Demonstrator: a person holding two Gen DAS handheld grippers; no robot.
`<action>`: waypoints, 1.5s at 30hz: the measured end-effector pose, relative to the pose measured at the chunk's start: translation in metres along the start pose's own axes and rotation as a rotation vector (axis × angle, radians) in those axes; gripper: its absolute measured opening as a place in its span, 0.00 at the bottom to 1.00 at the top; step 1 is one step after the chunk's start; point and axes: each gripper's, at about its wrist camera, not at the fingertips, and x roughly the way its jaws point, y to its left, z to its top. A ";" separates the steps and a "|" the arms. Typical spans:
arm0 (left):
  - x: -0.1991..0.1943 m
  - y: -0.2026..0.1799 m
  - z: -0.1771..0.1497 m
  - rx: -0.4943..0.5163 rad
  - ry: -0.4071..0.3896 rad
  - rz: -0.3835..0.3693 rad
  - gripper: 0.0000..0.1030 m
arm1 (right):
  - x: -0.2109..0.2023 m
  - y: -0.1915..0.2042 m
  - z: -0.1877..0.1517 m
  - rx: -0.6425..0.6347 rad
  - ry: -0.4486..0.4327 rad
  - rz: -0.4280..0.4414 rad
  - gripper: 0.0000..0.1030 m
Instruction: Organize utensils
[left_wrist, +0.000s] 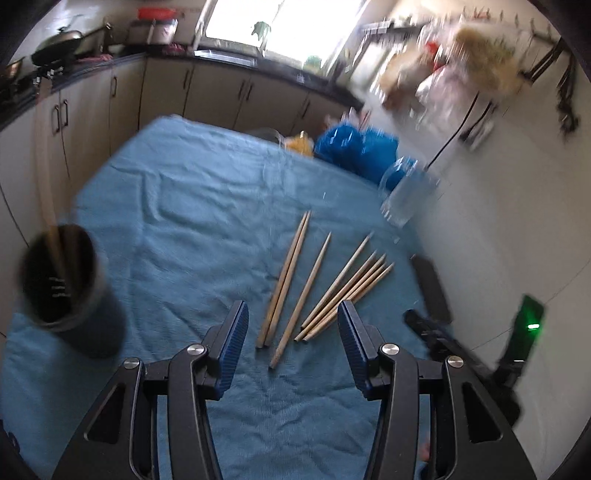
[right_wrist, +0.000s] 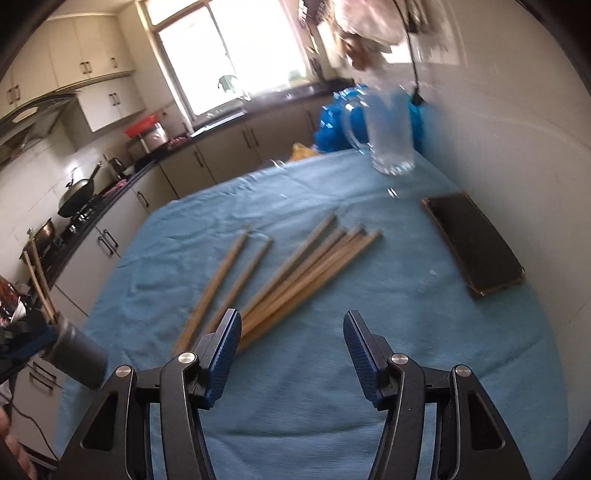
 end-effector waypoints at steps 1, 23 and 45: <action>0.012 0.000 0.000 0.007 0.016 0.014 0.37 | 0.003 -0.007 -0.001 0.014 0.014 0.004 0.60; 0.117 0.007 0.001 0.086 0.148 -0.009 0.10 | 0.068 0.012 0.018 -0.008 0.110 0.124 0.57; 0.113 0.020 0.001 0.074 0.113 -0.054 0.00 | 0.150 0.077 0.037 -0.183 0.214 -0.026 0.23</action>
